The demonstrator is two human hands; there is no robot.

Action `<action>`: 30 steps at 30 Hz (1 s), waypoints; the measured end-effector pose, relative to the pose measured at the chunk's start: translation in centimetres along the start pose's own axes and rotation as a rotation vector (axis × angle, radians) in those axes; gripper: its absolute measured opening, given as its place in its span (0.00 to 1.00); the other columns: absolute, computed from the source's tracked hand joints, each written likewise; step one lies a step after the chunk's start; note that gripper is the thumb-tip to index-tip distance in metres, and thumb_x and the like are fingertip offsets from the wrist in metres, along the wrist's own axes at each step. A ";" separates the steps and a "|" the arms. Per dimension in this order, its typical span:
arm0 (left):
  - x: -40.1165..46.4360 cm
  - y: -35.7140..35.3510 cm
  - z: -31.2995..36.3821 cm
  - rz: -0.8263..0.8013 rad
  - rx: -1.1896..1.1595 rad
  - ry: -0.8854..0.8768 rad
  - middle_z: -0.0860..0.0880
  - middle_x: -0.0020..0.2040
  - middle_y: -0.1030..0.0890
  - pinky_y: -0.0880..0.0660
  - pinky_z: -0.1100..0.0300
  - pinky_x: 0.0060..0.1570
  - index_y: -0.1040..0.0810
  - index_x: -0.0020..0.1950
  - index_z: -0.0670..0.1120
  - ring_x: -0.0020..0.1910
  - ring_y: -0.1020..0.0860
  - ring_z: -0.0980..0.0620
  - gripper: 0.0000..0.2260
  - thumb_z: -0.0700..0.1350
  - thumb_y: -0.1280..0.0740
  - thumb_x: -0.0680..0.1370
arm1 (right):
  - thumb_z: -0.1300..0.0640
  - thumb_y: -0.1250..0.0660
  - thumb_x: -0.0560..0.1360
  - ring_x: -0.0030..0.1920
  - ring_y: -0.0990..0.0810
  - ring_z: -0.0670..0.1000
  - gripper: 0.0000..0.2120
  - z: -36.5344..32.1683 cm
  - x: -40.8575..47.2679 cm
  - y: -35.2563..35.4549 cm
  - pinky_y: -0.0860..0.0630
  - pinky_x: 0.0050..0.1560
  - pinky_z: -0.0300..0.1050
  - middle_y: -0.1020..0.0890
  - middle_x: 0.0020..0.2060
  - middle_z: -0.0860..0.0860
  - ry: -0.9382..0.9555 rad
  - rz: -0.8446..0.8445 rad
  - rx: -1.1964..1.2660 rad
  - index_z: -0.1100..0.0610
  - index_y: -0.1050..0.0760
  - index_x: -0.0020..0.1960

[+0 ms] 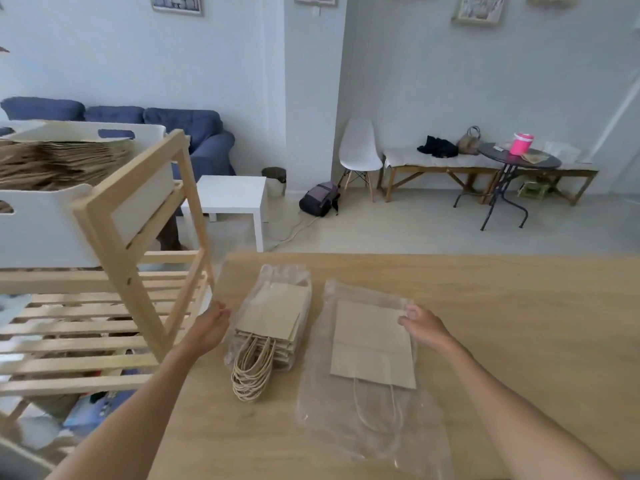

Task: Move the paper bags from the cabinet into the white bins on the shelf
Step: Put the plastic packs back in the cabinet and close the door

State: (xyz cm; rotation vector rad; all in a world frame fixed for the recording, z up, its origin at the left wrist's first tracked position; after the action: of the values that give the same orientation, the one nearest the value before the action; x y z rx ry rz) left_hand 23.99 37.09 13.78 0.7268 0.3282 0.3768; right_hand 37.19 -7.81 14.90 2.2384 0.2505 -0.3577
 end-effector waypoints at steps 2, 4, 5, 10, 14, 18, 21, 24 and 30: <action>1.1 -1.0 -1.9 -0.023 -0.079 0.078 0.35 0.57 0.22 0.33 0.51 0.54 0.27 0.57 0.35 0.60 0.23 0.37 0.12 0.44 0.43 0.86 | 0.52 0.35 0.79 0.64 0.22 0.58 0.19 2.3 0.5 -1.2 0.29 0.52 0.43 0.20 0.65 0.56 -0.046 0.025 -0.023 0.56 0.25 0.68; 2.0 -2.2 -3.4 -0.084 -0.132 0.155 0.40 0.50 0.20 0.31 0.52 0.49 0.23 0.51 0.39 0.54 0.22 0.42 0.16 0.49 0.44 0.86 | 0.52 0.35 0.77 0.60 0.20 0.59 0.17 4.5 1.1 -2.2 0.26 0.51 0.45 0.18 0.61 0.58 -0.117 0.040 -0.051 0.58 0.24 0.64; 2.3 -3.1 -3.9 -0.132 -0.183 0.193 0.43 0.45 0.20 0.30 0.53 0.45 0.22 0.46 0.43 0.49 0.22 0.44 0.16 0.50 0.43 0.86 | 0.51 0.35 0.76 0.60 0.20 0.61 0.19 5.7 1.3 -2.6 0.24 0.54 0.47 0.18 0.61 0.60 -0.166 0.042 -0.055 0.60 0.24 0.64; 2.9 -6.5 -5.5 -0.295 -0.336 0.378 0.50 0.30 0.23 0.26 0.59 0.38 0.22 0.44 0.46 0.28 0.24 0.53 0.17 0.60 0.29 0.76 | 0.42 0.31 0.72 0.67 0.26 0.63 0.33 8.8 1.1 -5.0 0.26 0.60 0.49 0.24 0.67 0.61 -0.370 0.037 -0.101 0.60 0.29 0.69; 3.2 -8.2 -4.9 -0.377 -0.364 0.417 0.53 0.22 0.27 0.28 0.65 0.24 0.21 0.47 0.44 0.19 0.28 0.55 0.19 0.58 0.23 0.71 | 0.42 0.27 0.69 0.65 0.23 0.62 0.35 8.0 1.2 -6.5 0.23 0.60 0.49 0.22 0.66 0.59 -0.395 0.016 -0.043 0.60 0.27 0.70; 3.2 -10.4 -3.6 -0.485 -0.487 0.422 0.46 0.34 0.19 0.25 0.58 0.32 0.19 0.54 0.40 0.29 0.24 0.51 0.20 0.52 0.21 0.70 | 0.55 0.26 0.72 0.46 0.16 0.57 0.21 7.3 1.6 -7.5 0.24 0.38 0.44 0.16 0.51 0.59 -0.381 0.033 0.206 0.65 0.21 0.61; 3.5 -11.3 -2.8 -0.487 -0.574 0.382 0.41 0.46 0.14 0.19 0.51 0.45 0.21 0.60 0.37 0.41 0.17 0.44 0.23 0.49 0.22 0.71 | 0.60 0.28 0.74 0.46 0.16 0.58 0.16 7.7 1.6 -7.8 0.19 0.41 0.48 0.15 0.51 0.61 -0.402 0.036 0.364 0.65 0.21 0.59; 3.7 -12.2 -2.3 -0.504 -0.699 0.384 0.38 0.54 0.14 0.18 0.48 0.50 0.24 0.65 0.38 0.54 0.16 0.39 0.27 0.47 0.22 0.71 | 0.61 0.28 0.75 0.51 0.16 0.61 0.16 7.8 1.5 -8.0 0.19 0.47 0.52 0.16 0.53 0.62 -0.416 0.007 0.514 0.66 0.22 0.60; 2.0 -13.7 -2.5 -0.487 -0.855 0.398 0.37 0.53 0.14 0.17 0.51 0.39 0.27 0.68 0.38 0.47 0.14 0.40 0.33 0.45 0.19 0.67 | 0.71 0.32 0.77 0.60 0.19 0.65 0.17 6.8 -0.6 -10.2 0.23 0.60 0.60 0.19 0.60 0.68 -0.401 -0.087 0.820 0.69 0.26 0.66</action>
State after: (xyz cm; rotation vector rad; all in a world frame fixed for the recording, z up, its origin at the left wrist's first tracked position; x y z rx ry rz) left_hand 27.68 30.03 2.16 -0.2800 0.6452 0.1613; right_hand 32.43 -6.65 3.70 2.8687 -0.0318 -1.0985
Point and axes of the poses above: each hand's wrist, its own x-axis towards the middle knuckle, its own y-axis out of the back of the hand, z = x × y, the point moved 10 cm from there along x, towards the middle knuckle
